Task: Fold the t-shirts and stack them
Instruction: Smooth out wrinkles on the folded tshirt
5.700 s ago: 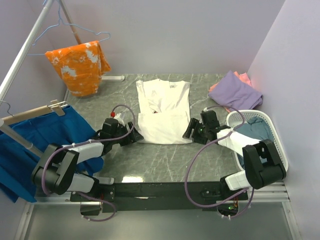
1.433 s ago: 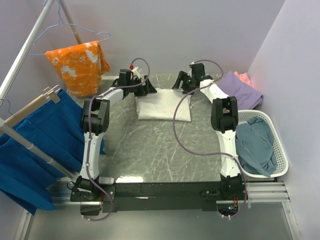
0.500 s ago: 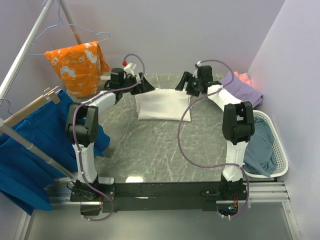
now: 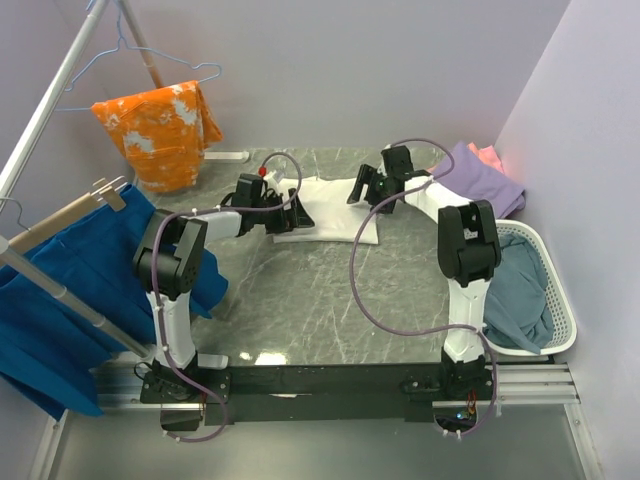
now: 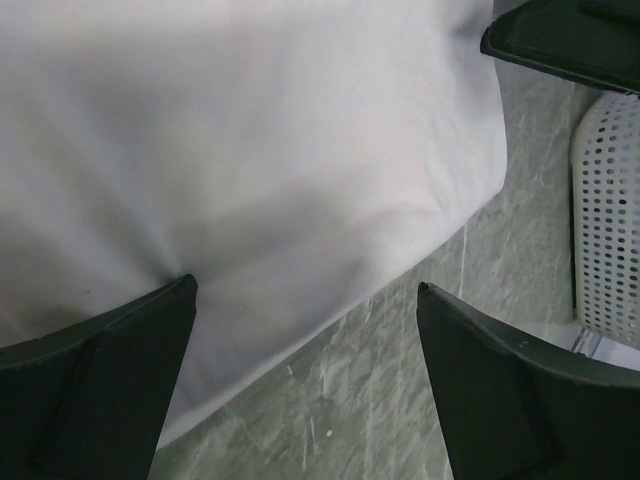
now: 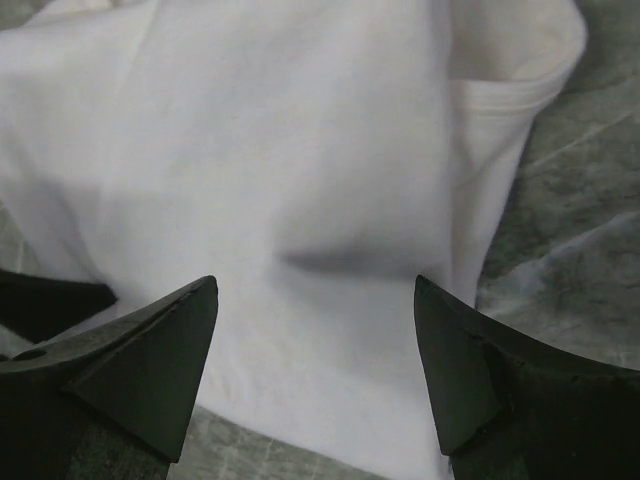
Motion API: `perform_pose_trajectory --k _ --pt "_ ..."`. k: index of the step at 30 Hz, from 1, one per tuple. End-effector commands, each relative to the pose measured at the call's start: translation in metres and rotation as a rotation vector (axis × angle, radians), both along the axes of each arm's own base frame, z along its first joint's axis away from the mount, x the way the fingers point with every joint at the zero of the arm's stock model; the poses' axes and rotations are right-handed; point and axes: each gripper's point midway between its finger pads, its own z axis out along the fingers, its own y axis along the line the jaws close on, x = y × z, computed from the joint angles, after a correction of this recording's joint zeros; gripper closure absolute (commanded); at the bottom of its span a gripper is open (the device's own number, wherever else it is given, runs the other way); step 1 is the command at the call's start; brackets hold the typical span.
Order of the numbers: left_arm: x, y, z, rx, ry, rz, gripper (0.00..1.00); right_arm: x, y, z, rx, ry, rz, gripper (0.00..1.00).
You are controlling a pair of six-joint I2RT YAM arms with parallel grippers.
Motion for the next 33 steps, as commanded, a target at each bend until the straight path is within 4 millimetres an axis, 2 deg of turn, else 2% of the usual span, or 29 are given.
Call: perform_pose_trajectory --k 1,4,6,9,10,13,14,17,18,19,20,21,23,24,26,27,28,29,30,32,33 --pt "-0.013 0.029 -0.040 0.133 0.082 0.106 0.01 0.003 -0.017 -0.016 -0.080 0.061 -0.059 0.15" --pt "-0.013 0.032 -0.041 0.143 0.072 0.115 0.01 0.002 -0.021 -0.019 -0.103 0.068 -0.070 0.15" --pt "-0.010 0.027 -0.032 0.122 0.041 0.096 0.01 0.002 -0.017 -0.007 -0.076 0.013 -0.040 0.14" --pt "0.000 0.030 -0.002 0.126 -0.042 0.113 0.01 -0.001 -0.019 0.016 -0.047 -0.069 -0.052 0.12" --pt "0.005 0.033 0.020 0.126 -0.092 0.135 0.01 -0.001 -0.023 0.022 -0.047 -0.086 -0.066 0.12" --pt "0.020 0.058 0.053 0.197 -0.176 0.276 0.00 -0.001 -0.037 0.032 -0.081 -0.099 -0.101 0.11" --pt "0.026 0.071 0.058 0.228 -0.193 0.343 0.01 0.001 -0.040 0.034 -0.091 -0.103 -0.107 0.11" --pt "0.037 0.088 0.069 0.247 -0.236 0.414 0.01 0.007 -0.045 0.036 -0.089 -0.102 -0.109 0.11" --pt "0.041 0.091 0.062 0.258 -0.220 0.424 0.01 0.009 -0.044 0.031 -0.079 -0.093 -0.097 0.11" --pt "0.048 0.092 0.064 0.255 -0.228 0.431 0.01 0.012 -0.044 0.030 -0.076 -0.091 -0.097 0.11" --pt "0.053 0.096 0.060 0.257 -0.225 0.430 0.01 0.019 -0.043 0.035 -0.071 -0.104 -0.095 0.11" --pt "0.058 0.097 0.046 0.270 -0.200 0.430 0.01 0.021 -0.043 0.029 -0.073 -0.091 -0.092 0.11" --pt "0.073 0.100 0.044 0.268 -0.201 0.438 0.00 0.032 -0.042 0.032 -0.072 -0.108 -0.096 0.11" --pt "0.076 0.101 0.029 0.276 -0.174 0.432 0.01 0.034 -0.042 0.025 -0.074 -0.097 -0.098 0.10" --pt "0.090 0.104 0.029 0.264 -0.188 0.445 0.01 0.042 -0.045 0.028 -0.073 -0.097 -0.097 0.10" --pt "0.091 0.104 0.016 0.267 -0.168 0.434 0.01 0.042 -0.043 0.020 -0.070 -0.083 -0.094 0.10" --pt "0.097 0.101 0.019 0.250 -0.171 0.420 0.01 0.044 -0.044 0.018 -0.068 -0.080 -0.092 0.10" --pt "0.100 0.101 0.017 0.246 -0.170 0.411 0.01 0.044 -0.043 0.014 -0.066 -0.068 -0.089 0.10" --pt "0.102 0.099 0.006 0.250 -0.156 0.398 0.01 0.044 -0.043 0.012 -0.064 -0.065 -0.089 0.10" --pt "0.109 0.094 0.007 0.237 -0.170 0.378 0.01 0.041 -0.041 0.002 -0.061 -0.040 -0.079 0.10" --pt "0.110 0.092 -0.004 0.242 -0.153 0.368 0.00 0.039 -0.041 -0.002 -0.061 -0.029 -0.077 0.10"
